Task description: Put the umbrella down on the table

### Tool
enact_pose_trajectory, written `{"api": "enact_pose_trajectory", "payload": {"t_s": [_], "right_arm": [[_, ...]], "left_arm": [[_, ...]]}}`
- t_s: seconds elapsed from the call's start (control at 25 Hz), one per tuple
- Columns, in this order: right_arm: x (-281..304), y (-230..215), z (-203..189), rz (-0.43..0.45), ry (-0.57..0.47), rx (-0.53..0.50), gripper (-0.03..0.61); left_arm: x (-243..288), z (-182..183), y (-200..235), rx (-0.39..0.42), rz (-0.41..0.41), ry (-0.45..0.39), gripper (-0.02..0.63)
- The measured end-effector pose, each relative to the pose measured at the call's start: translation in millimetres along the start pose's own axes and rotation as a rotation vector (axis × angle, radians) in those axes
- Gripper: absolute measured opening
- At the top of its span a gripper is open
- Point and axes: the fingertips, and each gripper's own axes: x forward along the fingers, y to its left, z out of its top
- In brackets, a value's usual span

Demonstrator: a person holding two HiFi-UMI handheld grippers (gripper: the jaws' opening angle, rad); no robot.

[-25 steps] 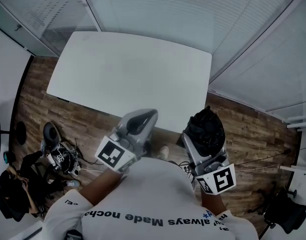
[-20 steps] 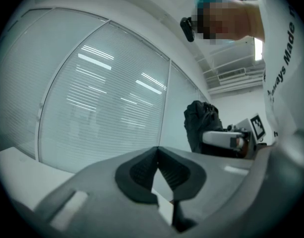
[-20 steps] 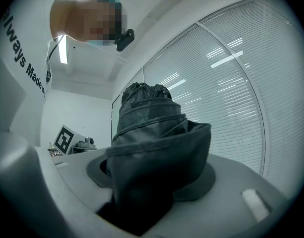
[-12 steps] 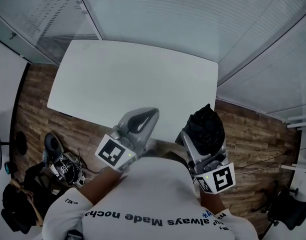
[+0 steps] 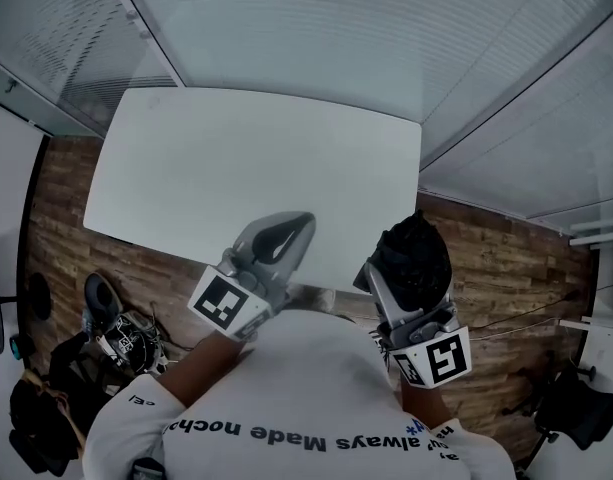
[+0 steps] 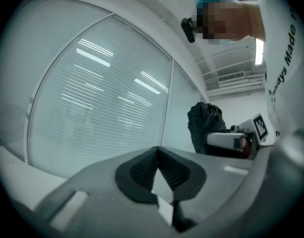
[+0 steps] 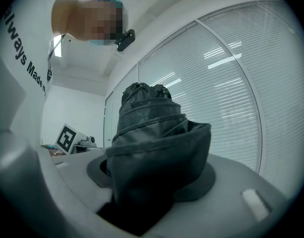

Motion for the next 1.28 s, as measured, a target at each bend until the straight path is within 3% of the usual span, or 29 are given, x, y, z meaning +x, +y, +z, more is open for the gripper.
{"api": "enact_pose_trajectory", "payload": {"t_s": [0.64, 1.28], "right_arm": [[3.6, -40.2, -22.7, -0.008, 0.071, 0.027, 0.259], [51.3, -66.7, -122.0, -0.013, 0.339, 0.042, 0.258]], "left_arm": [[37.5, -6.6, -9.5, 0.010, -0.025, 0.030, 0.002], [37.9, -11.1, 13.8, 0.000, -0.009, 0.039, 0.002]]}}
